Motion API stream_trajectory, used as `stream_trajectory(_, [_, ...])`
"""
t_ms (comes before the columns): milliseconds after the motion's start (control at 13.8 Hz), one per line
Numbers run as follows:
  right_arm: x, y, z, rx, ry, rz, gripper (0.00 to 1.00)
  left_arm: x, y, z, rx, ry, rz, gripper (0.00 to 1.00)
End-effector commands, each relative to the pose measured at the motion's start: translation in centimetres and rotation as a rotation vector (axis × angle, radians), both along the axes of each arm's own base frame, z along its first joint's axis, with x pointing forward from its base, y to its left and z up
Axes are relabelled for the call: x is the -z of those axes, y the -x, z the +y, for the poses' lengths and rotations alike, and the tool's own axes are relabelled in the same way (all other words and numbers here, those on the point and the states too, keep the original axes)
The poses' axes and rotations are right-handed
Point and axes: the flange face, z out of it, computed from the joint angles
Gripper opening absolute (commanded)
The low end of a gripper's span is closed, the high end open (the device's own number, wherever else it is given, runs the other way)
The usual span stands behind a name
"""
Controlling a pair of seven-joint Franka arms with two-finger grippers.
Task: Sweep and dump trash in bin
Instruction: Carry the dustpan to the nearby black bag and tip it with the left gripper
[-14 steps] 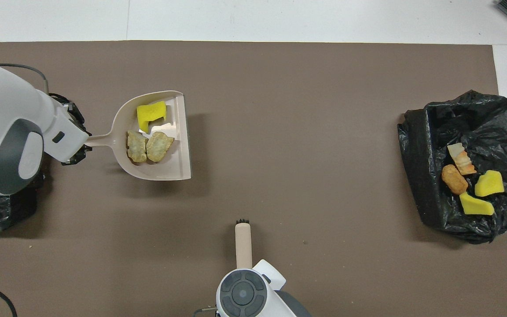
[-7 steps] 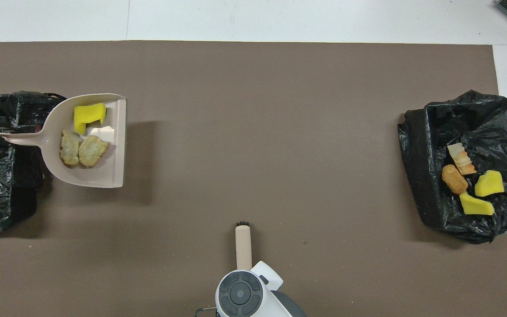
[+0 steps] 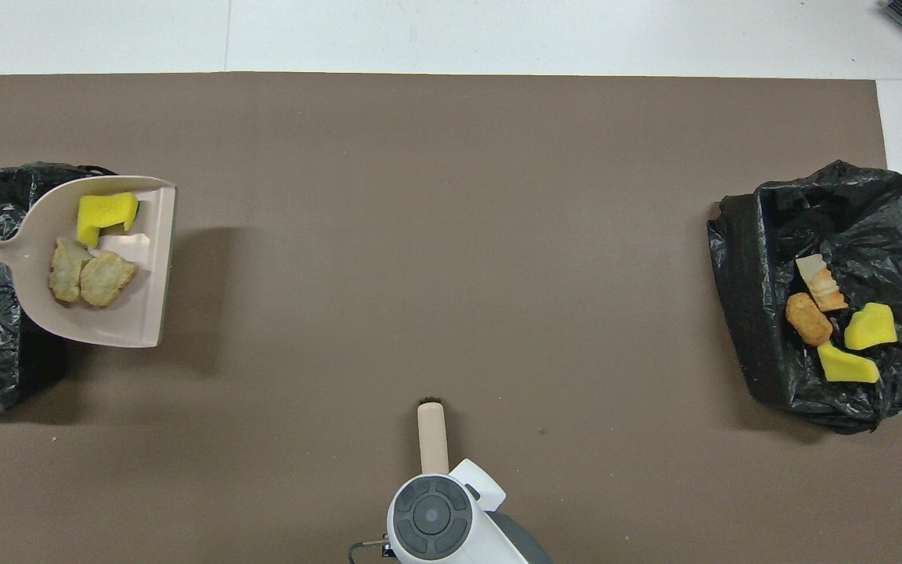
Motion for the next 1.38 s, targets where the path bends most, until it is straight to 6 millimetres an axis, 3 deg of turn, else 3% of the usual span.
stream_trajectory(0, [-3.9, -7.8, -4.2, 0.040, -0.056, -0.106, 1.00, -1.3, 0.1, 3.4, -0.004, -0.092, 0.011, 0.00])
stream_trajectory(145, [-6.3, -12.7, -9.1, 0.058, -0.063, -0.190, 1.00, -2.0, 0.2, 5.4, -0.021, -0.164, 0.019, 0.00])
stream_trajectory(362, [-7.8, -17.2, -16.9, -0.041, 0.000, -0.287, 1.00, -3.1, -0.4, 6.0, 0.003, -0.350, -0.019, 0.00])
stream_trajectory(579, [-11.0, -20.2, -24.0, 0.064, 0.020, -0.297, 1.00, -3.2, -0.5, 5.4, -0.040, -0.463, -0.030, 0.00])
stream_trajectory(797, [-17.7, -21.7, -30.8, 0.142, 0.083, -0.309, 1.00, -3.5, -1.1, 4.3, -0.040, -0.562, -0.053, 0.00])
stream_trajectory(941, [-22.6, -21.4, -33.7, 0.170, 0.134, -0.310, 1.00, -3.9, -1.3, 3.4, -0.055, -0.635, -0.072, 0.00])
stream_trajectory(1014, [-24.3, -20.9, -34.3, 0.173, 0.154, -0.296, 1.00, -4.3, -1.4, 3.3, -0.059, -0.659, -0.081, 0.00])
stream_trajectory(1303, [-28.0, -19.7, -35.5, 0.174, 0.215, -0.260, 1.00, -7.4, -1.2, 2.1, -0.053, -0.759, -0.115, 0.00])
